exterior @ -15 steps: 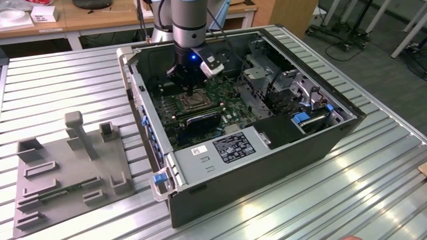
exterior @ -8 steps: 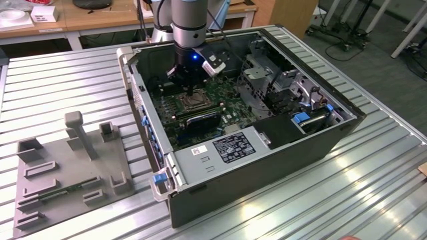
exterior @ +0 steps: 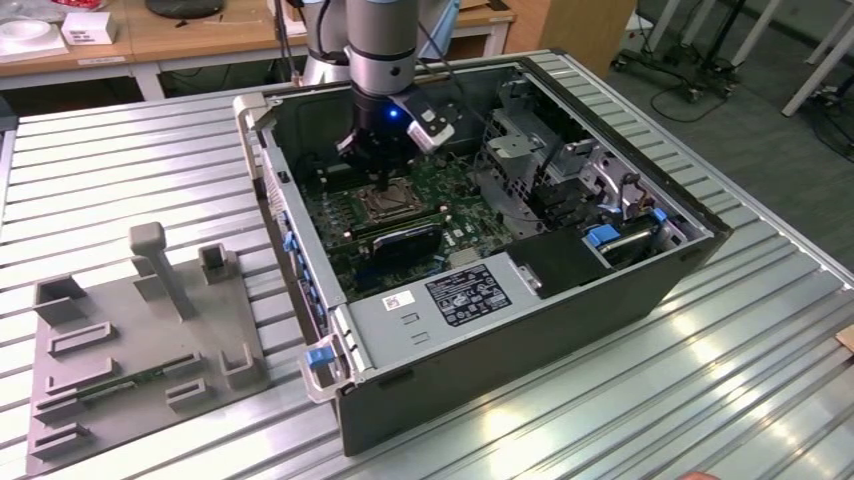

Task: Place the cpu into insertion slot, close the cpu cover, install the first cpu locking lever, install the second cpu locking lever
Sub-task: 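Install the first cpu locking lever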

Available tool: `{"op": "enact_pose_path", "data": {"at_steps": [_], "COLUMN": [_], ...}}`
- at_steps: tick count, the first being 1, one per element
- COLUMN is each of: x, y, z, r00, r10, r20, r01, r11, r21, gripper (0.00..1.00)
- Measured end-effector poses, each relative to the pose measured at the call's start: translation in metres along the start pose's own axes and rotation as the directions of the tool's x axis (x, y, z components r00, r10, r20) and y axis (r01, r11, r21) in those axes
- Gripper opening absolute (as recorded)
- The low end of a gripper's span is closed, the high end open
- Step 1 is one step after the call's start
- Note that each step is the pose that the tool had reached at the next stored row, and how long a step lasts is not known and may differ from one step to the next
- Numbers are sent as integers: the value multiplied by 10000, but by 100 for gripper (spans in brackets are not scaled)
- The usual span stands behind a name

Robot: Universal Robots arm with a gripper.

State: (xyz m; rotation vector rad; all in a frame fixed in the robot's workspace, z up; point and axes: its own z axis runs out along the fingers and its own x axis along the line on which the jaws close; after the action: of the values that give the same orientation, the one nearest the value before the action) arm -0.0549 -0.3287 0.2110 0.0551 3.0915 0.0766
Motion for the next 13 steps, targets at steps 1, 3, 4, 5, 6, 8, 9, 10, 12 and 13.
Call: {"op": "enact_pose_path", "data": {"at_steps": [1,3,4,5,6,8,9,10,12,13], "x": [-10,-30,-37,-45,-51,-55,-56,-57,-58,-58], "y": [1,1,1,1,0,-17,-32,-50,-85,-91], "z": [0,1,2,2,2,2,1,0,-1,-1], "r00": [10000,10000,10000,10000,10000,10000,10000,10000,10000,10000], "r10": [1,1,2,2,2,2,2,2,1,1], "r20": [0,-2,-3,-6,-8,-8,-7,-8,-7,-6], "r01": [-1,-1,-2,-2,-2,-2,-2,-2,-1,-1], "r11": [10000,10000,10000,10000,10000,10000,10000,10000,10000,10000], "r21": [0,0,0,1,1,1,1,2,0,-1], "gripper": [11,11,11,11,11,11,11,11,11,11]}}
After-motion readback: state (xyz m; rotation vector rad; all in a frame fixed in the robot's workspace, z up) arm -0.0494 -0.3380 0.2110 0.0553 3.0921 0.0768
